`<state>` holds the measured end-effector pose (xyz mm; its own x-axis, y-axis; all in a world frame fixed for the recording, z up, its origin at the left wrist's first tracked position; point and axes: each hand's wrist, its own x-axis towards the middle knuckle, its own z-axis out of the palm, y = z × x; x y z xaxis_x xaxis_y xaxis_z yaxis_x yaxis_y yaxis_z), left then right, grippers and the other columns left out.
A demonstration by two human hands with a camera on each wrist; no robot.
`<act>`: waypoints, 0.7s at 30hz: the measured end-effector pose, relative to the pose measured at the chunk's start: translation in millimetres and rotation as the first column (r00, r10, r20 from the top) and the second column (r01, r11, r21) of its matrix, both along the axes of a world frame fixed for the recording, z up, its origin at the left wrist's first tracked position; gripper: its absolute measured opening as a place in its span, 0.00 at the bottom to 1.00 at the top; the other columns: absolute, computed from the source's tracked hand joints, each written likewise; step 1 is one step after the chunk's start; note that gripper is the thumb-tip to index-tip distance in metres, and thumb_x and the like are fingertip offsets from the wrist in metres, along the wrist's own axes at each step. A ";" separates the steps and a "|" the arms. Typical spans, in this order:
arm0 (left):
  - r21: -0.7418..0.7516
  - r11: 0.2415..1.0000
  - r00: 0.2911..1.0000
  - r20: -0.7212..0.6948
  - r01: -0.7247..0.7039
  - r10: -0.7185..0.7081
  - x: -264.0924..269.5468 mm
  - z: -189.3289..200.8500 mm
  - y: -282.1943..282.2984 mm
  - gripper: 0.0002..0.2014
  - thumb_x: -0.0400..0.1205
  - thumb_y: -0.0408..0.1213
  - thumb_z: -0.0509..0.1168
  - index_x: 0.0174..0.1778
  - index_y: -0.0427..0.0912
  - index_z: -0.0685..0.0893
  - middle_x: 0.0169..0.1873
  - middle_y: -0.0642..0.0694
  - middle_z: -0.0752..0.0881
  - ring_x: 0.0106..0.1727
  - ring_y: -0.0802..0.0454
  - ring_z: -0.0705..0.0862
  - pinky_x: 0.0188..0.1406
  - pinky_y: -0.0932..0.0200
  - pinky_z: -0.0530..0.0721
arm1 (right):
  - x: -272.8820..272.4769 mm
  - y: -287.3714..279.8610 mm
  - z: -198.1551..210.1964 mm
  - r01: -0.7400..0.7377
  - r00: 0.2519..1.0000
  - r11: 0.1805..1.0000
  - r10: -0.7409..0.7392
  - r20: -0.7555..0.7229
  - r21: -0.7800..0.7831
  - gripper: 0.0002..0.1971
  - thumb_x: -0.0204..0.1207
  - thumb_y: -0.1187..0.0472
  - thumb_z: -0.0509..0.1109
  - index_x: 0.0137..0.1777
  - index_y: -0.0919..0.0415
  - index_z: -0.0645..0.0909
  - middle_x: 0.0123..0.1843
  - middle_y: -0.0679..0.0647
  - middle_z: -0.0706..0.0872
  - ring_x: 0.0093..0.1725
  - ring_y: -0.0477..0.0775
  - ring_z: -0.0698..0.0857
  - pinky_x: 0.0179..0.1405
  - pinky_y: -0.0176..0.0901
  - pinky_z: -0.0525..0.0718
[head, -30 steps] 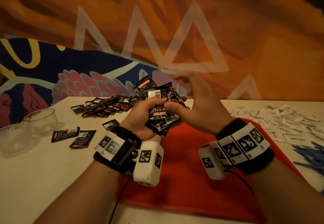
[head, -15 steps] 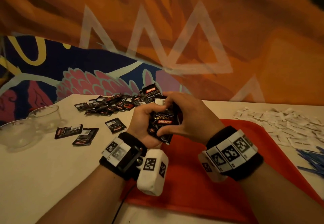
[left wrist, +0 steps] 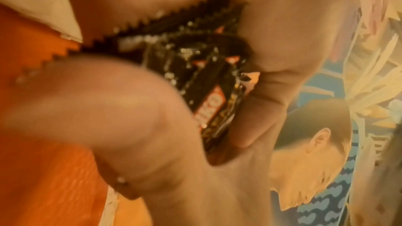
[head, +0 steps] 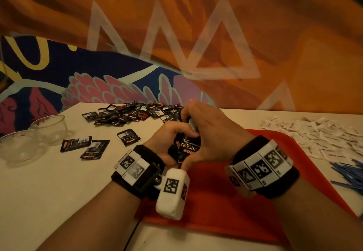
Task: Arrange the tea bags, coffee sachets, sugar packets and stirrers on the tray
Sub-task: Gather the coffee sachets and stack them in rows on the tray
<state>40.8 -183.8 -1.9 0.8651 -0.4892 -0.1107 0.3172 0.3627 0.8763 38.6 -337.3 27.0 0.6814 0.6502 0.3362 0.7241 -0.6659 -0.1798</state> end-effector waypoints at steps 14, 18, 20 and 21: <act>-0.092 0.995 0.999 -0.005 -0.044 0.044 -0.7 0.9 0.7 0.14 0.61 0.27 0.69 0.41 0.36 0.91 0.38 0.41 0.86 0.42 0.45 0.86 0.48 0.51 0.80 | 0.7 -1.6 -0.2 0.040 0.999 0.999 -0.039 0.027 -0.032 0.59 0.49 0.27 0.81 0.81 0.38 0.60 0.77 0.50 0.59 0.77 0.53 0.63 0.74 0.51 0.72; -0.091 0.995 0.999 0.008 -0.033 0.033 -3.4 5.3 -0.3 0.09 0.63 0.30 0.69 0.37 0.38 0.92 0.35 0.42 0.87 0.37 0.47 0.87 0.44 0.53 0.80 | 1.1 -1.6 -1.3 0.052 0.997 0.998 -0.054 0.053 0.040 0.57 0.49 0.28 0.82 0.80 0.42 0.64 0.77 0.50 0.59 0.76 0.54 0.64 0.72 0.51 0.75; -0.089 0.994 0.998 -0.006 -0.059 0.059 -3.0 6.9 -0.3 0.08 0.67 0.30 0.65 0.34 0.37 0.90 0.32 0.43 0.86 0.33 0.48 0.86 0.36 0.56 0.83 | 2.2 -0.4 -1.9 0.050 0.996 0.998 -0.053 0.076 0.043 0.57 0.50 0.26 0.81 0.80 0.44 0.65 0.78 0.51 0.62 0.77 0.54 0.64 0.75 0.53 0.73; -0.098 0.993 0.997 -0.017 -0.070 0.069 -2.1 6.5 -0.2 0.10 0.70 0.30 0.62 0.35 0.37 0.90 0.32 0.43 0.85 0.33 0.48 0.86 0.36 0.56 0.83 | 2.3 0.0 -2.0 0.047 0.995 0.998 -0.050 0.089 0.035 0.57 0.50 0.25 0.80 0.80 0.45 0.64 0.78 0.50 0.64 0.76 0.54 0.64 0.75 0.55 0.72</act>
